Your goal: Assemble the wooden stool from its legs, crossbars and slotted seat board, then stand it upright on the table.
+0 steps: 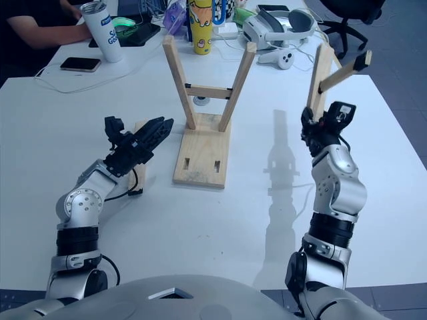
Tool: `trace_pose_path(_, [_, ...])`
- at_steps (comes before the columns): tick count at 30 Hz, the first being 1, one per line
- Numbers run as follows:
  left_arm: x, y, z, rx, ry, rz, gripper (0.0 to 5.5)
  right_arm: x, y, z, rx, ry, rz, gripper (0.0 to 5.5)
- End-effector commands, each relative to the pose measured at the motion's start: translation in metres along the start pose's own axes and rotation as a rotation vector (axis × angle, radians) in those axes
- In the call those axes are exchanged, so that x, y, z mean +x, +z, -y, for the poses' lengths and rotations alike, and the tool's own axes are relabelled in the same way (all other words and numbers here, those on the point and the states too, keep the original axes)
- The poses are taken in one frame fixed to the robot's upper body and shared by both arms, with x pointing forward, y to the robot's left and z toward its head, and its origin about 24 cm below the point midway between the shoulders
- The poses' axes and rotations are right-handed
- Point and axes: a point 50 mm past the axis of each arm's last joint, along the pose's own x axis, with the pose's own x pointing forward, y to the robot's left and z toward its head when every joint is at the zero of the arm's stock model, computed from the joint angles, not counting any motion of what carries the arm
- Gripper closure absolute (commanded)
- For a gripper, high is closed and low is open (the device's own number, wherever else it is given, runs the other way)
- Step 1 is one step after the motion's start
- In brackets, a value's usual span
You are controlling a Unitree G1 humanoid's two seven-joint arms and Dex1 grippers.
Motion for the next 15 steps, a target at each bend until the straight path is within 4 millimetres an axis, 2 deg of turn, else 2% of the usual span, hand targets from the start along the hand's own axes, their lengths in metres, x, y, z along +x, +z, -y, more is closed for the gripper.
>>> trace_pose_path(1, [0.006,0.018,0.005,-0.023,-0.103,0.001,0.69,-0.009,0.044,-0.013,0.163,0.257,0.14,3.44])
trace_pose_path(3, [0.003,0.022,0.006,-0.06,-0.118,0.011,0.4,-0.018,0.049,-0.016,0.221,0.391,0.117,3.44])
trace_pose_path(5, [0.0,0.022,0.009,-0.13,-0.154,0.002,0.16,-0.028,0.047,-0.021,0.355,0.576,0.033,3.44])
trace_pose_path(8, [0.007,0.025,0.015,-0.21,-0.225,-0.011,0.14,-0.055,0.039,-0.027,0.419,0.83,-0.119,3.44])
trace_pose_path(15, [0.015,0.021,0.02,-0.36,-0.312,-0.102,0.14,-0.077,0.006,-0.054,0.558,1.118,-0.388,3.44])
